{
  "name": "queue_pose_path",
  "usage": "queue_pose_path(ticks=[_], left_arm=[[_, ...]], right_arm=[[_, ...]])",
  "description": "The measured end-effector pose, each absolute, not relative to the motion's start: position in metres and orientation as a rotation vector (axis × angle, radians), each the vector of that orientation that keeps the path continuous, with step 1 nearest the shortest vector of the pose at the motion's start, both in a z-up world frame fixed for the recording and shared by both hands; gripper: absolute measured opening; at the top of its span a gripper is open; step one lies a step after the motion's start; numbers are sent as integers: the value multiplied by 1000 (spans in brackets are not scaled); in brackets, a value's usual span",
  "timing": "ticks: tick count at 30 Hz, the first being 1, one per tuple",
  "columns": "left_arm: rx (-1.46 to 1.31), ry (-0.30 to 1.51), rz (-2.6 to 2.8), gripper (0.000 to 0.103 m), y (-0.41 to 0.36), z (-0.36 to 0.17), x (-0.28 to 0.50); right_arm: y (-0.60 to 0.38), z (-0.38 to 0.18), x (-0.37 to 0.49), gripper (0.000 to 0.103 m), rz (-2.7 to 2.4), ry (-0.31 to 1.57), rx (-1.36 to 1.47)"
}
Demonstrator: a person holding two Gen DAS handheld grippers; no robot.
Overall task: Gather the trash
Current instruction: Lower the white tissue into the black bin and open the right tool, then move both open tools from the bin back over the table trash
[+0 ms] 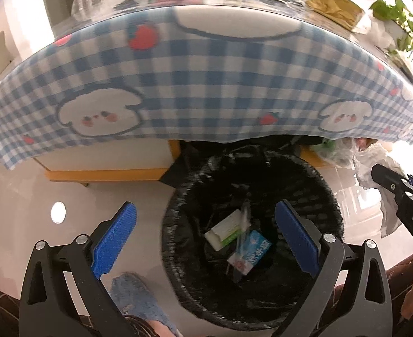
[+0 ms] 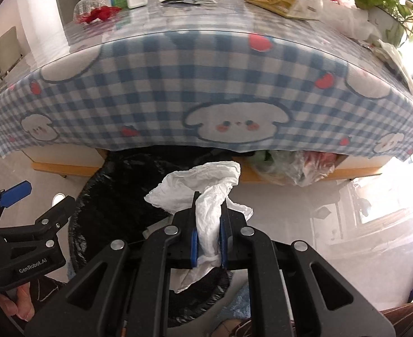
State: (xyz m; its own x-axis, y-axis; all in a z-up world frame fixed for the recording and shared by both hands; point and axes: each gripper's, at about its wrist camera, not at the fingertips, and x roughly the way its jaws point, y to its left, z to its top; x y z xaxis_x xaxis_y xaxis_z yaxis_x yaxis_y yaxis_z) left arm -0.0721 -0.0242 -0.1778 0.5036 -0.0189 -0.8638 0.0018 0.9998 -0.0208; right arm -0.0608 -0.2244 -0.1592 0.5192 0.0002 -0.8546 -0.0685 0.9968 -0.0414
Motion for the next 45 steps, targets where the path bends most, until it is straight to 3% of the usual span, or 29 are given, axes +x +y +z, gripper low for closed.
queue_pose_path(ticks=[19,25,35,45], left_arm=[[-73,1030,52,97,22,-168,-84],[-63,1033,44,97,19,-170,-84],[-65,1034,47,97,19,-168,-83],[-95,1003,37,97,24,-147,-84]], right_arm=[[-159,-164,-56,15,140,1013,-150],[-156,-167,-58,35,151,1017,-166],[-154,-168,-59,59,153,1014,-170],[-166,-151,-61,94,104,945,-128]])
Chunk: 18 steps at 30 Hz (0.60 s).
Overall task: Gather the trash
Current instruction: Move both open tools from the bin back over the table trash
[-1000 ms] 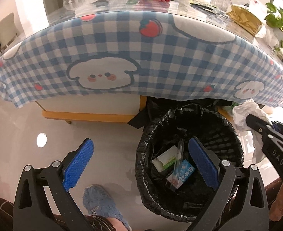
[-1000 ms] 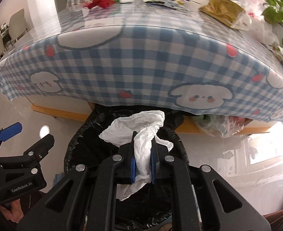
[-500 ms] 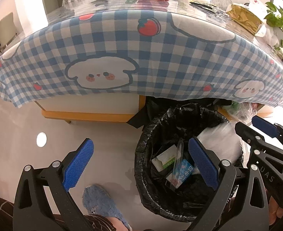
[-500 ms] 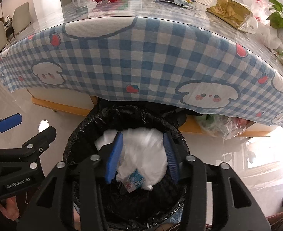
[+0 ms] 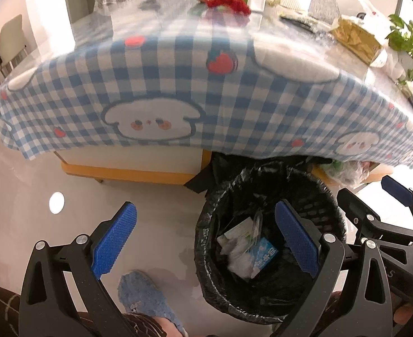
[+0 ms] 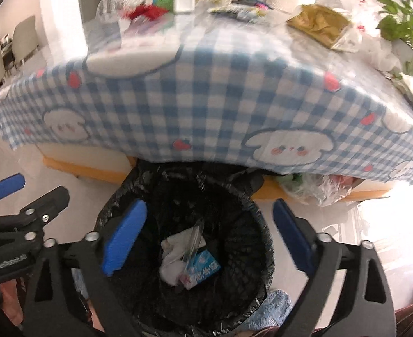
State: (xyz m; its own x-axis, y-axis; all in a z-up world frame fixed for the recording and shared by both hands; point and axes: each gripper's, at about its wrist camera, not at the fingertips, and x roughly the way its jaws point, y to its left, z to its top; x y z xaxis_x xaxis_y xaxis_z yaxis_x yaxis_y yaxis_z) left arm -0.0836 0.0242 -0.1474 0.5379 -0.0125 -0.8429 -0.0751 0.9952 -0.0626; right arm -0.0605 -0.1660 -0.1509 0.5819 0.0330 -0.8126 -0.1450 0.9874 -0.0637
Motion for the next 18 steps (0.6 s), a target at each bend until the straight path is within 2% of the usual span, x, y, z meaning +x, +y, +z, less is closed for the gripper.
queue_pose_path(ticks=[18], left_arm=[[-122,894,32,97,37,-65,-90]], right_arm=[[-184,-75,-64,95,70,779,-91]])
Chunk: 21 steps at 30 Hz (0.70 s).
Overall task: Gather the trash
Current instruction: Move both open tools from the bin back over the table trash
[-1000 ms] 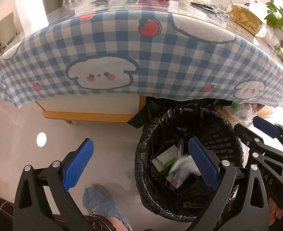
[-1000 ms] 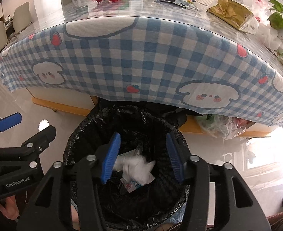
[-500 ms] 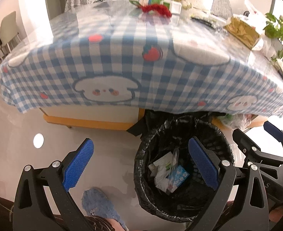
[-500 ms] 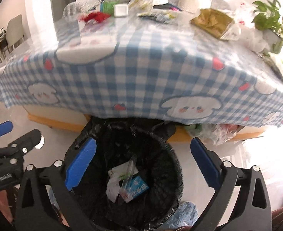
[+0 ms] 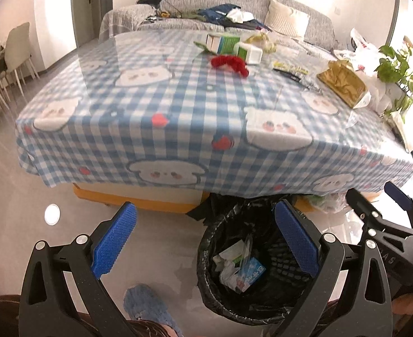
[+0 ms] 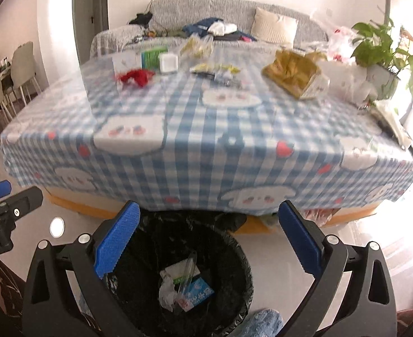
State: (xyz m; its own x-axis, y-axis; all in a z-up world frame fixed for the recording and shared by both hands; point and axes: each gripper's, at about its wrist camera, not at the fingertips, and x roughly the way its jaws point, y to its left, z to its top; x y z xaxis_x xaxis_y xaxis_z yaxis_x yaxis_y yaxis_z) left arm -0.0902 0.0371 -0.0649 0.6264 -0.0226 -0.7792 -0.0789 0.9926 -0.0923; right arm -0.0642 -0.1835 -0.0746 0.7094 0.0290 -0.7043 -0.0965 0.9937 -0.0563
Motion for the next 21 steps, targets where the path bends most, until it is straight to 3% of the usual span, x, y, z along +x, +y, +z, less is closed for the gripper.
queue_pose_path(ticks=[21], left_arm=[[-126,890,17,97,39,-36,-1]], right_arm=[[-195,-11,19,95,62,667,-123]])
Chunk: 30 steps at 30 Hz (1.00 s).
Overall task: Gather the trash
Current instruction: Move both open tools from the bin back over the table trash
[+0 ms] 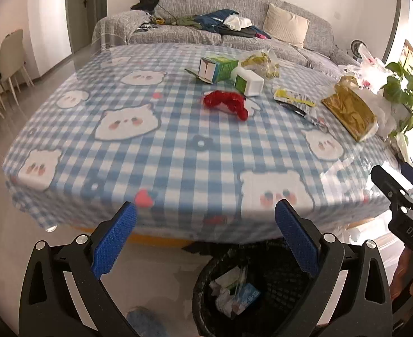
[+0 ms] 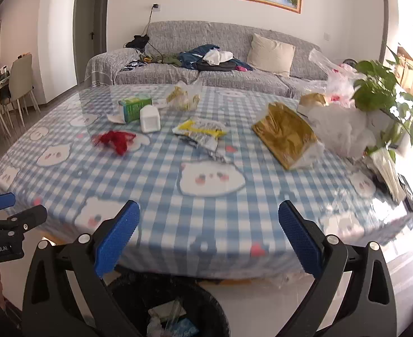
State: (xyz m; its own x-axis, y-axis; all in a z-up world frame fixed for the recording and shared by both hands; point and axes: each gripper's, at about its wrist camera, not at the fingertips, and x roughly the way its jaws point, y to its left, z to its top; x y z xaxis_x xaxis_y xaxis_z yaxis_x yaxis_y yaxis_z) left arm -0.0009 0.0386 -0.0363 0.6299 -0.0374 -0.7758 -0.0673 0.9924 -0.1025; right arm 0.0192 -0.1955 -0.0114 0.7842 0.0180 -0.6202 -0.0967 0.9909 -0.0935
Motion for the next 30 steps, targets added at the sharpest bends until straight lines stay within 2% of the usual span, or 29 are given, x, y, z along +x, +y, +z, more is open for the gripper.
queue_pose_path(ticks=[30], left_arm=[[-71,890,64,96,17,-45,149]], right_arm=[[-186,-35,180,95,79,745,-70]])
